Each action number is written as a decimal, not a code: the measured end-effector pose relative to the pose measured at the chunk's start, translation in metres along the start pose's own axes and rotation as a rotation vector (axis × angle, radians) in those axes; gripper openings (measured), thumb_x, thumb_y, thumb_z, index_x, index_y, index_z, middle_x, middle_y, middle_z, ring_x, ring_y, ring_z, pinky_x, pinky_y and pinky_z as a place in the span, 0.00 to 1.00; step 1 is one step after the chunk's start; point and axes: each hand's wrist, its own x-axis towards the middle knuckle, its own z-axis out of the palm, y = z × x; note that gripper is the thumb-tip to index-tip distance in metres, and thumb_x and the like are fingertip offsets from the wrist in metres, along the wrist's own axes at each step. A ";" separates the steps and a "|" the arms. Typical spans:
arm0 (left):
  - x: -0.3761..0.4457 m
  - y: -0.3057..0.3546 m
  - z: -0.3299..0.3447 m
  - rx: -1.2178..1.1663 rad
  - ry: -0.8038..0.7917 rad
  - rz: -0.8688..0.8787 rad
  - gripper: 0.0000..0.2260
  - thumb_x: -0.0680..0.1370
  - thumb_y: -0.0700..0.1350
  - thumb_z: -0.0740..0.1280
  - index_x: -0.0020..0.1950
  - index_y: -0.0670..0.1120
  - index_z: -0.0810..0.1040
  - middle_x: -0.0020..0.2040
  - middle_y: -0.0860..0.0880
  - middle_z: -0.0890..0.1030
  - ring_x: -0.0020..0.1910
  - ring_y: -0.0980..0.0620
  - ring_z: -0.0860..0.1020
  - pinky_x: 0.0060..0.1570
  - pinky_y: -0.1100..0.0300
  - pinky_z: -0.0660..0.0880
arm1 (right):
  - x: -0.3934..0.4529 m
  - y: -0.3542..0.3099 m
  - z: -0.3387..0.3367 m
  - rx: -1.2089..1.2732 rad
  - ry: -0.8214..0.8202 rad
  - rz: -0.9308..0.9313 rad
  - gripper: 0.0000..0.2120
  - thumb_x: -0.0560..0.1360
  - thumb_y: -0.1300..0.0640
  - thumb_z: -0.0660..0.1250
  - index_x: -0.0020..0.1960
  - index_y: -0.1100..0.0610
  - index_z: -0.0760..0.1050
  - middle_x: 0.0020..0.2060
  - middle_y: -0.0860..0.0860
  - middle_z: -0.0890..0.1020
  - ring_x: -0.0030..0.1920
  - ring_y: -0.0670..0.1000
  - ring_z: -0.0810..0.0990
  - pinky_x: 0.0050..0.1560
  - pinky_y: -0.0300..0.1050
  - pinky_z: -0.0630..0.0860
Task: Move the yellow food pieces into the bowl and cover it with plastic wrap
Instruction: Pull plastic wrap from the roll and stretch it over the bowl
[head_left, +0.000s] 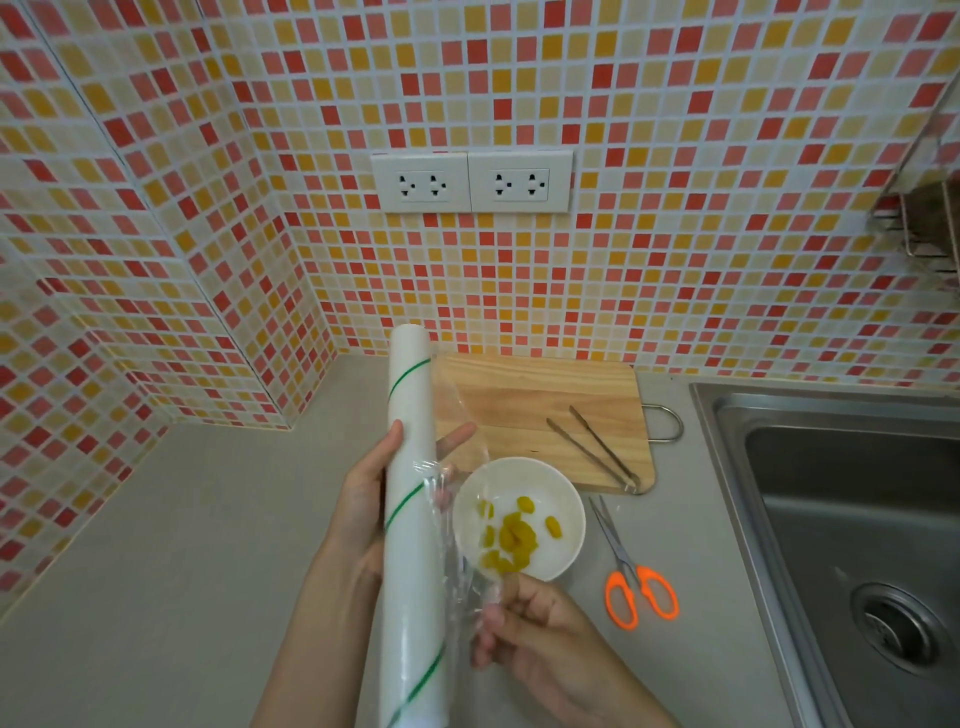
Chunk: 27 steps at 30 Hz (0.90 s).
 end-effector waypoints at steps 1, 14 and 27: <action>-0.002 0.005 -0.002 -0.003 -0.007 0.022 0.38 0.62 0.55 0.76 0.67 0.39 0.70 0.46 0.42 0.85 0.25 0.54 0.78 0.25 0.63 0.78 | -0.002 -0.002 -0.005 0.031 0.013 -0.004 0.10 0.62 0.70 0.75 0.32 0.62 0.74 0.25 0.58 0.77 0.27 0.53 0.78 0.31 0.45 0.78; -0.005 0.007 0.000 0.196 -0.146 -0.149 0.34 0.66 0.58 0.73 0.65 0.38 0.74 0.38 0.43 0.81 0.27 0.52 0.76 0.30 0.63 0.77 | 0.018 -0.052 -0.027 -0.398 -0.121 0.043 0.33 0.62 0.39 0.74 0.60 0.57 0.77 0.52 0.52 0.82 0.50 0.54 0.80 0.51 0.48 0.74; -0.006 0.000 0.001 0.518 0.204 0.163 0.24 0.65 0.51 0.73 0.59 0.46 0.74 0.40 0.46 0.84 0.33 0.48 0.79 0.31 0.57 0.77 | 0.061 -0.061 0.014 -0.216 0.444 -0.502 0.14 0.77 0.55 0.62 0.35 0.54 0.79 0.17 0.47 0.67 0.15 0.44 0.62 0.18 0.33 0.60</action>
